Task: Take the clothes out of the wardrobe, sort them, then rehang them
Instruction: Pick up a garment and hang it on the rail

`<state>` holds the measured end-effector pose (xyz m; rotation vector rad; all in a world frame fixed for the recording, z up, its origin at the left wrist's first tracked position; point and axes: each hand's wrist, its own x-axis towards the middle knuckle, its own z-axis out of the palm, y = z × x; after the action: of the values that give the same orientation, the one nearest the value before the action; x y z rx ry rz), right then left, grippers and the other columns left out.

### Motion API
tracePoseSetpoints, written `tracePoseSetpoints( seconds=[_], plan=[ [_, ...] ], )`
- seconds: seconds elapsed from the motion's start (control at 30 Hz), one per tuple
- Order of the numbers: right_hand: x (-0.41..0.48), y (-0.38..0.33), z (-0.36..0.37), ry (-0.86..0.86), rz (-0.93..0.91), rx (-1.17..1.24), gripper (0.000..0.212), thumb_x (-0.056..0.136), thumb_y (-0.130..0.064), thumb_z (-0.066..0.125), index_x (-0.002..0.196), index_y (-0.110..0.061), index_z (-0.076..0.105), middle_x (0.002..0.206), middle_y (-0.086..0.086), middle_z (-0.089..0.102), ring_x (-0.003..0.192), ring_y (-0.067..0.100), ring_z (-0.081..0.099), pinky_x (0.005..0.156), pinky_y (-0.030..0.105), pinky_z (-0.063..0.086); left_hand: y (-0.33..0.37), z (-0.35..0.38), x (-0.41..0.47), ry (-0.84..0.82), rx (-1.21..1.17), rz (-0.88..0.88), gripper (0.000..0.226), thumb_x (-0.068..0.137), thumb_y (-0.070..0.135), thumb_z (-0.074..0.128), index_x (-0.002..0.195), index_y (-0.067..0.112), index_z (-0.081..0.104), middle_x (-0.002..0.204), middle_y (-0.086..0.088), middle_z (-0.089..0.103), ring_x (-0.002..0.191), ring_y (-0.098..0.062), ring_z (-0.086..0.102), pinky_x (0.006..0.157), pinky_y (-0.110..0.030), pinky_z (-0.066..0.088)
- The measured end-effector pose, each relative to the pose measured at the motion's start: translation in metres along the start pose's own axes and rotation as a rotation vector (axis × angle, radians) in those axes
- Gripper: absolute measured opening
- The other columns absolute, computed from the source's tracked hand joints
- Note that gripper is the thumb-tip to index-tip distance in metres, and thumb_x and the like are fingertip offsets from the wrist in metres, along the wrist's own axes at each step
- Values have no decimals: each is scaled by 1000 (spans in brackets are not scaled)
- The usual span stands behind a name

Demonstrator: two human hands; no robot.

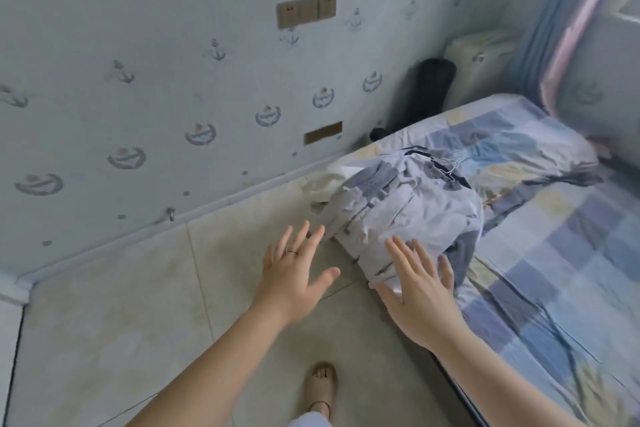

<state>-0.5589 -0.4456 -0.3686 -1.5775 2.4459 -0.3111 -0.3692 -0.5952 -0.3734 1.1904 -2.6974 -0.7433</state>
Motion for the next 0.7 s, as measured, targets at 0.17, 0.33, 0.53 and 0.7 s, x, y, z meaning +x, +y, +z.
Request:
tracePoseSetpoints(
  seconds=[0.17,0.33,0.53,0.7],
  plan=[
    [44,38,3,-6,215,12,70,97,-59,32,152,-44,-9,162,-21,-7,144,6,-25,115,45,-21,9,16,93,-135,36,130,74,95,69,36,157,43,6,167,14,-3,151,-9,-13,122,-45,-2],
    [74,77,-7,30,408,42,69,96,-61,32,152,-44,-7,162,-19,-4,149,12,-15,115,46,-20,32,30,170,-236,70,238,79,88,77,23,156,45,-1,165,19,-7,150,-6,-17,121,-42,-8],
    [111,136,-10,51,541,77,70,95,-62,30,153,-43,-5,161,-20,-9,147,9,-18,118,50,-14,77,52,255,-334,122,370,79,84,81,13,153,50,-11,163,22,-16,145,-2,-28,120,-41,-15],
    [150,192,-19,19,559,83,69,96,-62,29,153,-41,-4,162,-18,-7,149,13,-14,117,50,-14,122,76,325,-399,174,393,74,92,74,25,155,46,-3,165,18,-9,149,-7,-20,120,-43,-13]
  ],
)
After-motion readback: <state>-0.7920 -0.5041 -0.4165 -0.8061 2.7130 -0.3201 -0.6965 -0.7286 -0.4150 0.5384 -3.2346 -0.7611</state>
